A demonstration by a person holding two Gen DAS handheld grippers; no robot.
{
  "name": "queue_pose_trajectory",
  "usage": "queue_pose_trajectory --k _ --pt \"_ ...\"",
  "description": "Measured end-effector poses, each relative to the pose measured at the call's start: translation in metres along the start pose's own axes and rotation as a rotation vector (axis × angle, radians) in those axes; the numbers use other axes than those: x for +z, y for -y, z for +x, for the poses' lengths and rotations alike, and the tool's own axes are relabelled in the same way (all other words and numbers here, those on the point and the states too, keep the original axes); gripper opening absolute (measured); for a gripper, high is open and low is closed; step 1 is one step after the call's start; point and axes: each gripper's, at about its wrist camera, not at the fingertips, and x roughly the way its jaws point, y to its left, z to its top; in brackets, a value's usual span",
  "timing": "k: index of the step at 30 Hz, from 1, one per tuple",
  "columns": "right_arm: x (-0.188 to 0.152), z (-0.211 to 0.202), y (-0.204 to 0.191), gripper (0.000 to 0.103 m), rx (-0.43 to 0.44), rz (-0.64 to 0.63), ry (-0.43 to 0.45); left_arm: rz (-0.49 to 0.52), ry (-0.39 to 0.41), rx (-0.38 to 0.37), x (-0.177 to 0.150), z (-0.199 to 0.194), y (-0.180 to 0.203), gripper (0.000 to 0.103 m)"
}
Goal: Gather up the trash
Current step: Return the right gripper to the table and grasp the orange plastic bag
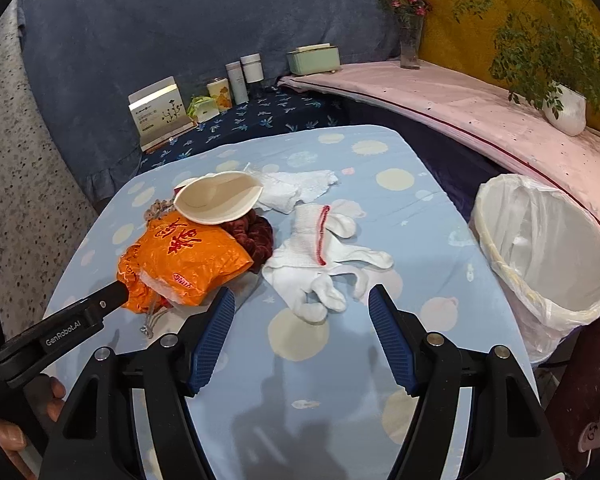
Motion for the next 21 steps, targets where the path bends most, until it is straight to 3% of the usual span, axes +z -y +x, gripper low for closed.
queue_pose_trajectory --k 9,13,21 --pt "0.008 0.027 -0.038 0.067 0.034 -0.043 -0.023 -0.053 -0.021 0.032 0.008 0.018 -0.037 0.072" --pt "0.011 0.039 -0.049 0.067 0.050 -0.049 -0.031 -0.073 -0.033 0.030 0.015 0.028 -0.050 0.080" --pt "0.017 0.061 -0.063 0.070 0.063 -0.055 -0.047 -0.069 -0.047 0.003 0.030 0.050 -0.051 0.082"
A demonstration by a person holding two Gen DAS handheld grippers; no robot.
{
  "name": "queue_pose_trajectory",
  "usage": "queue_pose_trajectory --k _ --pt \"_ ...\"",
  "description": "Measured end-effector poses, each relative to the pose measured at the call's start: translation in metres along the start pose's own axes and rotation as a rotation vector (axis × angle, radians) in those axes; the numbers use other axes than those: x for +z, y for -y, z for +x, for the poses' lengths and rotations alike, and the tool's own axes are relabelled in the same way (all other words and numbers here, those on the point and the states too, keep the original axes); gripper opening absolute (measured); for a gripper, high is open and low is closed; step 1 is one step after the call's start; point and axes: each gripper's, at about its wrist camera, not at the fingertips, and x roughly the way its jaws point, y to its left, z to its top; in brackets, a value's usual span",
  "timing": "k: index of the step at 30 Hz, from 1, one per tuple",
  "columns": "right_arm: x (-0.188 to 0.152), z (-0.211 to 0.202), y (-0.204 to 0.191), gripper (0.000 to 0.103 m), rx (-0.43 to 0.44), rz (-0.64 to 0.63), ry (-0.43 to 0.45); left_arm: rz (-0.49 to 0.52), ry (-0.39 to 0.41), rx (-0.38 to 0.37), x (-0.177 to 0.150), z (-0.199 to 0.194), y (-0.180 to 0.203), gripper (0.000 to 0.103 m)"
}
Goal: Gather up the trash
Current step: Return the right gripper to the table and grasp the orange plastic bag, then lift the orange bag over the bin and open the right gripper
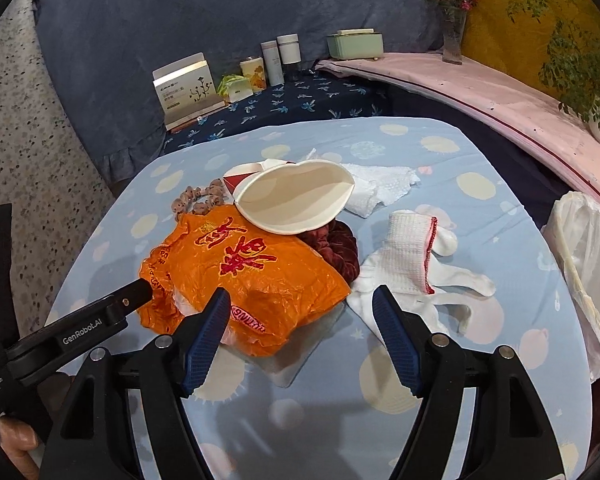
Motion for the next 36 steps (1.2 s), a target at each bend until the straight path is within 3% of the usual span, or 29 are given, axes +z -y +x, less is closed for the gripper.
queue_pose_trajectory --k 11,14,16,23,28,36 --pt "0.000 0.027 -0.005 0.070 0.019 0.003 -0.043 0.016 -0.045 -0.031 0.007 0.028 0.008 0.080" --pt "-0.002 0.031 -0.005 0.061 0.029 0.013 -0.055 0.024 -0.048 -0.053 0.007 0.031 0.009 0.066" --pt "-0.004 0.033 -0.004 0.054 0.038 0.017 -0.063 0.035 -0.049 -0.074 0.007 0.031 0.011 0.050" --pt "-0.008 0.029 -0.008 0.027 0.070 0.005 -0.068 0.061 -0.046 -0.118 0.003 0.022 0.020 0.022" --pt "-0.010 0.014 -0.013 0.014 0.089 -0.014 -0.035 0.077 -0.024 -0.119 0.000 0.007 0.028 0.017" --pt "-0.002 -0.020 -0.004 0.012 0.100 0.009 0.035 0.101 0.021 -0.120 -0.002 -0.024 0.041 0.013"
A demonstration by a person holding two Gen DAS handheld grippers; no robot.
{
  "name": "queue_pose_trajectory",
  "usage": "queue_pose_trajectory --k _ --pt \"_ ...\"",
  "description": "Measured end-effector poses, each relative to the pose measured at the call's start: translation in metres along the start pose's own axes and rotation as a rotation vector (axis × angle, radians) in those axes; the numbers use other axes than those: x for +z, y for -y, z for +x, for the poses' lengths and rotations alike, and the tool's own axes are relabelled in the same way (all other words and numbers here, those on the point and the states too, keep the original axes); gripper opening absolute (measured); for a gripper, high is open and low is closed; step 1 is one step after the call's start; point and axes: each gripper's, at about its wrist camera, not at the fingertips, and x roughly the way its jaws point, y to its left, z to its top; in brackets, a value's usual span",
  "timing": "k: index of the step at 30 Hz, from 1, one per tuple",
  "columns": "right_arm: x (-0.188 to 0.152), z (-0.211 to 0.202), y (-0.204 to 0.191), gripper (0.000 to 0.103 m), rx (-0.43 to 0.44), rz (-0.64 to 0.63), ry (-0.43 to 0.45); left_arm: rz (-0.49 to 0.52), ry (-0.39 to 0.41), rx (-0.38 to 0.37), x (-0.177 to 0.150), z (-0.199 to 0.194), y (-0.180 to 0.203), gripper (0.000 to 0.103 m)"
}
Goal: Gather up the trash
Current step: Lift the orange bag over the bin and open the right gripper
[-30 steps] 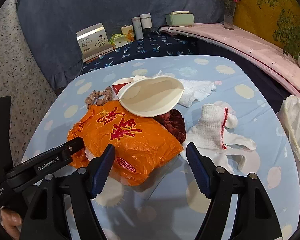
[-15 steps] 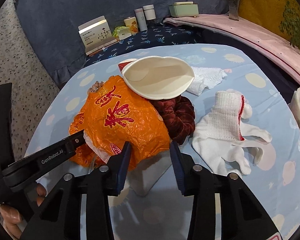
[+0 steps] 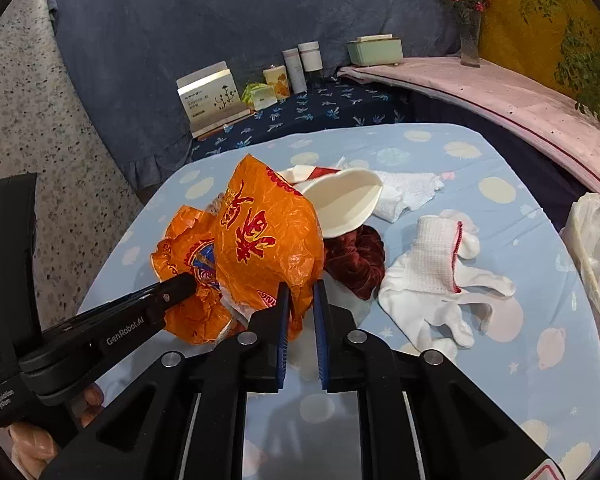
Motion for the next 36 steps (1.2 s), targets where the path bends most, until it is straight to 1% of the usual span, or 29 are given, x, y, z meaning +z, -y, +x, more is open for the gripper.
queue_pose_trajectory --k 5,10,15,20,28,36 --pt "0.006 -0.025 0.012 0.012 -0.002 0.026 0.051 0.025 0.029 -0.005 0.001 -0.018 0.017 0.012" --pt "0.010 -0.047 0.031 0.012 -0.010 0.066 0.090 0.064 0.076 -0.007 0.004 -0.039 0.040 0.012" --pt "0.009 -0.067 0.053 0.012 -0.023 0.105 0.128 0.097 0.113 -0.030 0.008 -0.057 0.065 0.012" --pt "0.008 -0.085 0.078 0.012 -0.038 0.147 0.162 0.141 0.135 -0.064 0.009 -0.069 0.098 0.012" --pt "0.002 -0.112 0.123 0.012 -0.075 0.211 0.200 0.231 0.133 -0.123 -0.002 -0.071 0.161 0.012" --pt "-0.008 -0.133 0.173 0.012 -0.133 0.284 0.231 0.334 0.109 -0.187 -0.017 -0.060 0.225 0.012"
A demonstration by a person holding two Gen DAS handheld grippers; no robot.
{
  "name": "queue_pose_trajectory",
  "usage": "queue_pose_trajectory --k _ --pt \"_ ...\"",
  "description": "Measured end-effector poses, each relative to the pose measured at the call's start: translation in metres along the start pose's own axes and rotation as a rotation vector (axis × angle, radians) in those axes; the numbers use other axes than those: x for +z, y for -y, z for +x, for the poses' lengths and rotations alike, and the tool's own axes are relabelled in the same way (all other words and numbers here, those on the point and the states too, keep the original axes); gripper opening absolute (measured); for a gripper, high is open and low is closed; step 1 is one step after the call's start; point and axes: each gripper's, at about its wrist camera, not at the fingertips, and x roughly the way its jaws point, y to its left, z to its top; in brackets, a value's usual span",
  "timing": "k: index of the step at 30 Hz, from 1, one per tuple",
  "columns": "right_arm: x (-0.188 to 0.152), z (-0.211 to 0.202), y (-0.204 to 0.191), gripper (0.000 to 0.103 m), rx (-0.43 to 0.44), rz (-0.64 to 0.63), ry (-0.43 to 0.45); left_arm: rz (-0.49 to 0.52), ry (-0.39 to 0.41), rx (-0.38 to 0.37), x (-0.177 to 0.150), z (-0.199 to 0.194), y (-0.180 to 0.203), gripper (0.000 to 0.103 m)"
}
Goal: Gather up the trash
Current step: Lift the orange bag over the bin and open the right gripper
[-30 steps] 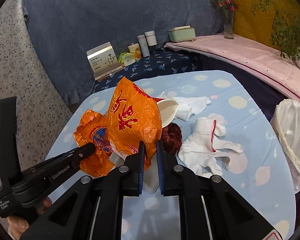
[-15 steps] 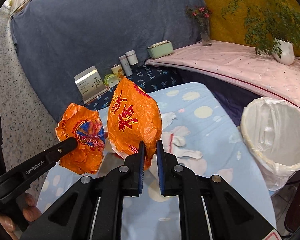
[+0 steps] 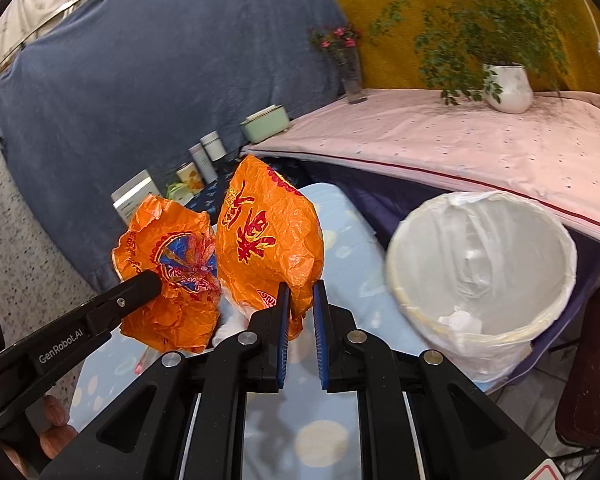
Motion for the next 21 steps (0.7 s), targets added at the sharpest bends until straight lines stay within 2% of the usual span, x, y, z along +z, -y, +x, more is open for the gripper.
queue_pose_trajectory --k 10,21 --pt "0.008 -0.009 0.071 0.012 -0.094 0.087 0.025 0.092 -0.038 -0.089 0.002 0.033 0.068 0.012" --pt "0.008 -0.010 0.139 0.012 -0.200 0.177 0.029 0.171 -0.099 -0.174 0.000 0.079 0.126 0.012"
